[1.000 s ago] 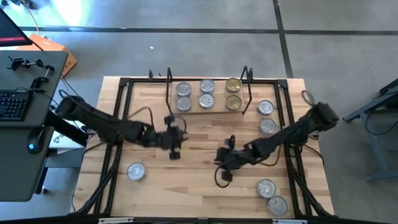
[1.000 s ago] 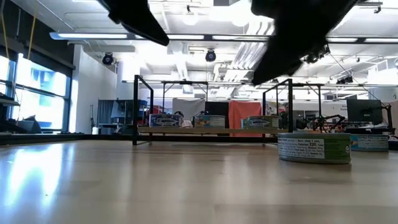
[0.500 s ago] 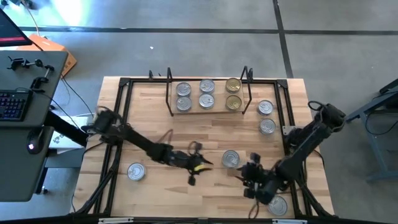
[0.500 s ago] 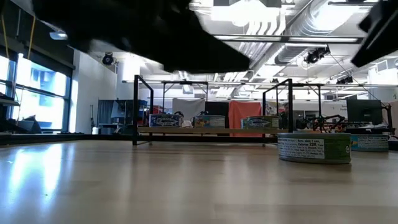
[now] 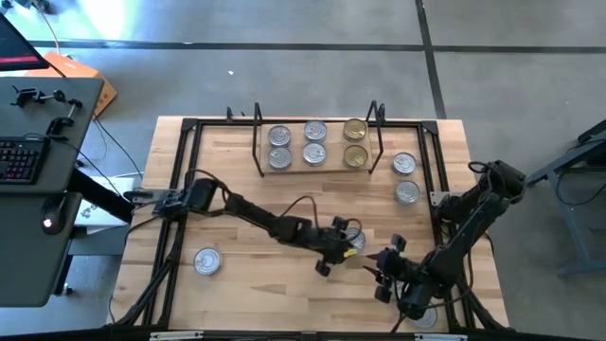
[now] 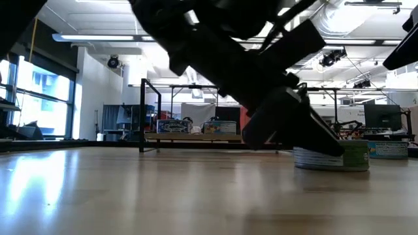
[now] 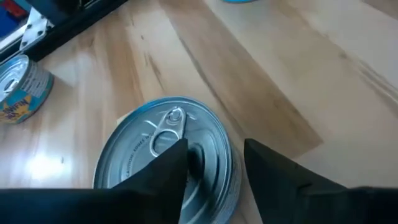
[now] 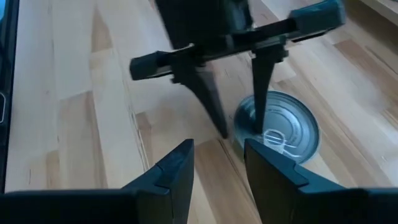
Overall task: Stack canned seafood by type on shelf
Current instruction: Stack the light green tuna can on top of the light green tuna can on the shelf
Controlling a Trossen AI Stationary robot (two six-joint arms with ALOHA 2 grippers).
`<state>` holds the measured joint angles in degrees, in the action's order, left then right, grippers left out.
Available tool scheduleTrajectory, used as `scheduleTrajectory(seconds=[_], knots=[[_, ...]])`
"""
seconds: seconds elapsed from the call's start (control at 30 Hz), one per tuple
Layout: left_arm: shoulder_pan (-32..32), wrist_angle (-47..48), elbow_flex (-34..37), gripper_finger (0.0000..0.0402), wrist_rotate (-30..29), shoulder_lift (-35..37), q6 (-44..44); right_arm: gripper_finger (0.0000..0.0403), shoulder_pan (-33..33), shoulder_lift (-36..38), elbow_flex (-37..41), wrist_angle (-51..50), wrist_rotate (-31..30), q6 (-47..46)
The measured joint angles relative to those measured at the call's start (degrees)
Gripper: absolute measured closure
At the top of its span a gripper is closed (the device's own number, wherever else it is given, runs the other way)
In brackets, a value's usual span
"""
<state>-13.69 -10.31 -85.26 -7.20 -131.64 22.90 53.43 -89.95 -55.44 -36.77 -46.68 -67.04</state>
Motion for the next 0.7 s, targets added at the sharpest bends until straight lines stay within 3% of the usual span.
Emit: scheduleTrajectory(seconds=[0.3,0.53,0.7], knots=[[0.56,3.91,-0.04,0.0392,0.01,1.20,0.23,0.0268,-0.55,-0.09,0.01,2.64,0.01,7.51],[-0.62,5.54,0.15,0.0399,-1.61,2.56,-1.71,0.0203,-2.26,-1.19,0.00,3.79,-0.03,16.51],[-0.85,7.36,0.23,0.0401,-1.54,3.66,-4.09,0.0150,-3.25,-7.12,0.00,4.37,-0.69,22.82]])
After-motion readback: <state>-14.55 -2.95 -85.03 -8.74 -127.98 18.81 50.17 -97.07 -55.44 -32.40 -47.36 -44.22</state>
